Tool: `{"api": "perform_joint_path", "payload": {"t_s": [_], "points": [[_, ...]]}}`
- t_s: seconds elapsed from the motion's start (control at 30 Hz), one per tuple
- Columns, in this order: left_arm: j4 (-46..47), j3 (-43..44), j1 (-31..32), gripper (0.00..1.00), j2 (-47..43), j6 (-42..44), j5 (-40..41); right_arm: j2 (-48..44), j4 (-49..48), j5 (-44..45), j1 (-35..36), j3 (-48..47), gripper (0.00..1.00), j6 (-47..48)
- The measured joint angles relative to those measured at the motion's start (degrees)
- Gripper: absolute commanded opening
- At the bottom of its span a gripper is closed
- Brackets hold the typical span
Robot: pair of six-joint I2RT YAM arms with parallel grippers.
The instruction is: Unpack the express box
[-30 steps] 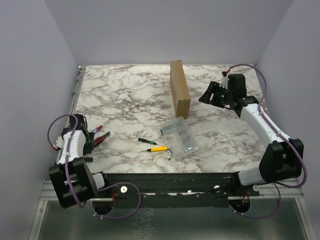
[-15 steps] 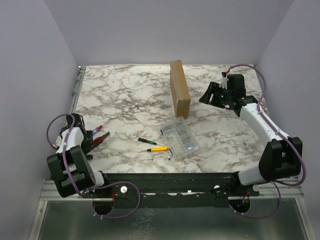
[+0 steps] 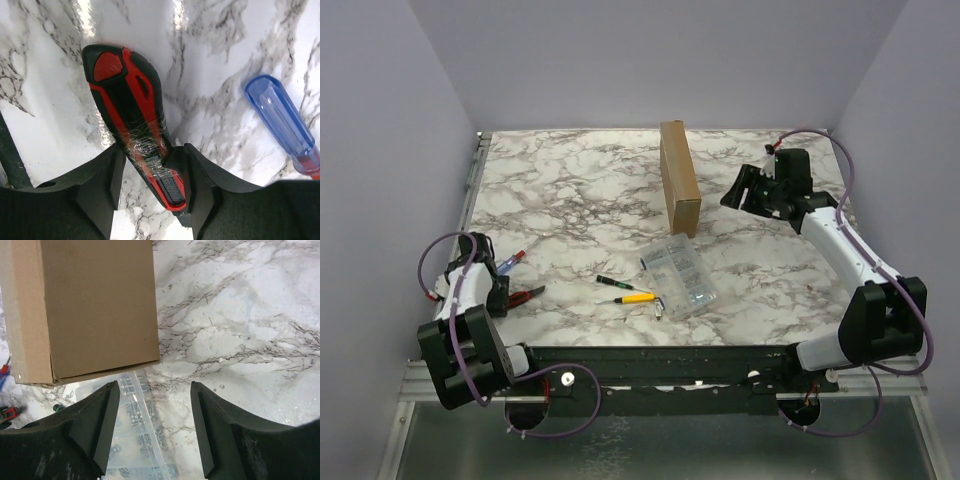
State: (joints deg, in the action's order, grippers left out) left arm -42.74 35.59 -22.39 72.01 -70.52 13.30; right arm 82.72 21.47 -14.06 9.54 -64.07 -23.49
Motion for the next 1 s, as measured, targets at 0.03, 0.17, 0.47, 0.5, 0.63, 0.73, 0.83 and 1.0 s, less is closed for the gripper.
{"api": "perform_joint_path", "payload": {"t_s": [0.03,0.17,0.47,0.5,0.63,0.73,0.83,1.0], "points": [[0.2,-0.2,0.5,0.39,-0.3,-0.1,0.1,-0.4,0.3,0.2,0.0,0.0,0.67,0.0],[1.7,-1.0,4.4,0.21,-1.8,-0.5,0.2,-1.7,1.6,1.5,0.0,0.0,0.67,0.2],[7.4,1.3,16.2,0.00,0.4,-2.6,-4.1,-3.0,5.0,5.1,0.0,-0.3,0.68,1.3],[7.7,2.4,17.3,0.00,1.2,-2.5,-4.3,-3.1,5.3,5.5,0.0,-0.3,0.68,1.4],[7.3,6.1,21.7,0.00,3.0,-2.6,-4.0,-3.8,5.9,7.0,0.0,-0.4,0.68,1.7],[8.4,8.0,24.2,0.00,3.0,-3.2,-4.4,-3.8,6.2,7.8,0.0,-0.6,0.68,2.1],[9.2,9.0,26.3,0.00,3.3,-3.4,-5.0,-3.8,6.6,8.3,0.0,-0.7,0.68,2.2],[9.6,11.1,27.6,0.00,3.3,-3.4,-5.0,-3.8,7.1,8.7,0.0,-0.7,0.68,2.2]]}}
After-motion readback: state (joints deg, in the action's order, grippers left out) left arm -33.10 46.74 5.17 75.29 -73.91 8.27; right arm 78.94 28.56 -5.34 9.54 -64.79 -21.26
